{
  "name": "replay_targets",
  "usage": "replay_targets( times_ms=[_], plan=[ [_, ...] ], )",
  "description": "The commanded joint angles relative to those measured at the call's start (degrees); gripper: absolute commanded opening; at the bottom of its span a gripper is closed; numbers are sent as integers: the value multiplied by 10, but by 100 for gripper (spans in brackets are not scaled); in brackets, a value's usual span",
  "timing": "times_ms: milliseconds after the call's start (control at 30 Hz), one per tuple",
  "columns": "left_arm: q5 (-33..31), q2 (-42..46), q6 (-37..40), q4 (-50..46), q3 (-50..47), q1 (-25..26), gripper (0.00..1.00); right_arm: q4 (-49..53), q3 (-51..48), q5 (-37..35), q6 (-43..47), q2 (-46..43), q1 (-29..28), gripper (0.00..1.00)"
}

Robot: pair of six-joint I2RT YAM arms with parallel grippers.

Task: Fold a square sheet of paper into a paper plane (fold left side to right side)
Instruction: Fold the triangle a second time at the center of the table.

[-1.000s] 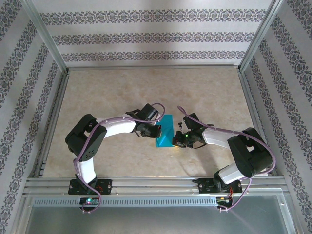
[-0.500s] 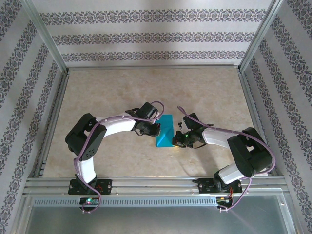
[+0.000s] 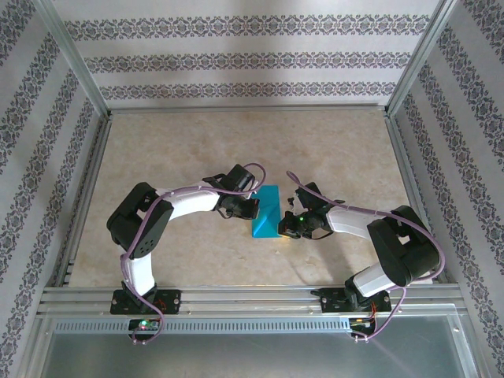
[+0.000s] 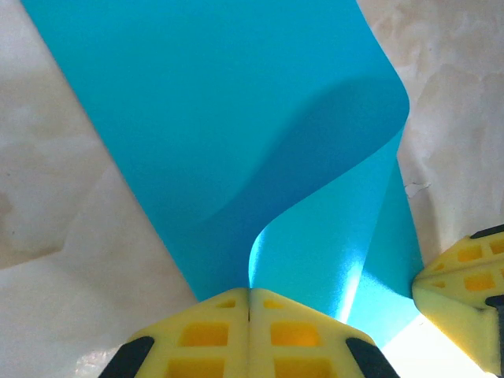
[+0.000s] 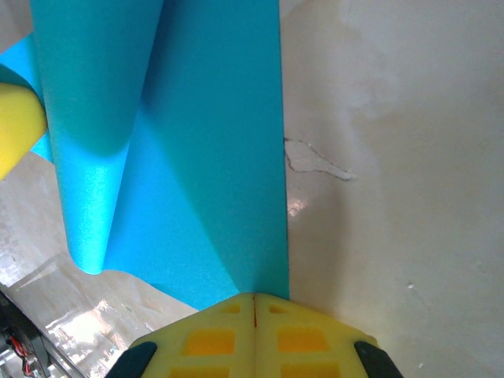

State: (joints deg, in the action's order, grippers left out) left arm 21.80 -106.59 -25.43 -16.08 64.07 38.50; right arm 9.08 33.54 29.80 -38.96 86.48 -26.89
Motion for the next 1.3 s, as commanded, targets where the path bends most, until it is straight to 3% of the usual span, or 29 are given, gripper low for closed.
replay_targets(
  times_ms=[0, 1267],
  plan=[
    [-3, -16, 19, -5, 16, -8, 0, 54, -10, -55, 10, 23, -4, 0],
    [-3, -35, 24, -2, 25, -7, 0, 57, -9, -57, 11, 26, -4, 0]
  ],
)
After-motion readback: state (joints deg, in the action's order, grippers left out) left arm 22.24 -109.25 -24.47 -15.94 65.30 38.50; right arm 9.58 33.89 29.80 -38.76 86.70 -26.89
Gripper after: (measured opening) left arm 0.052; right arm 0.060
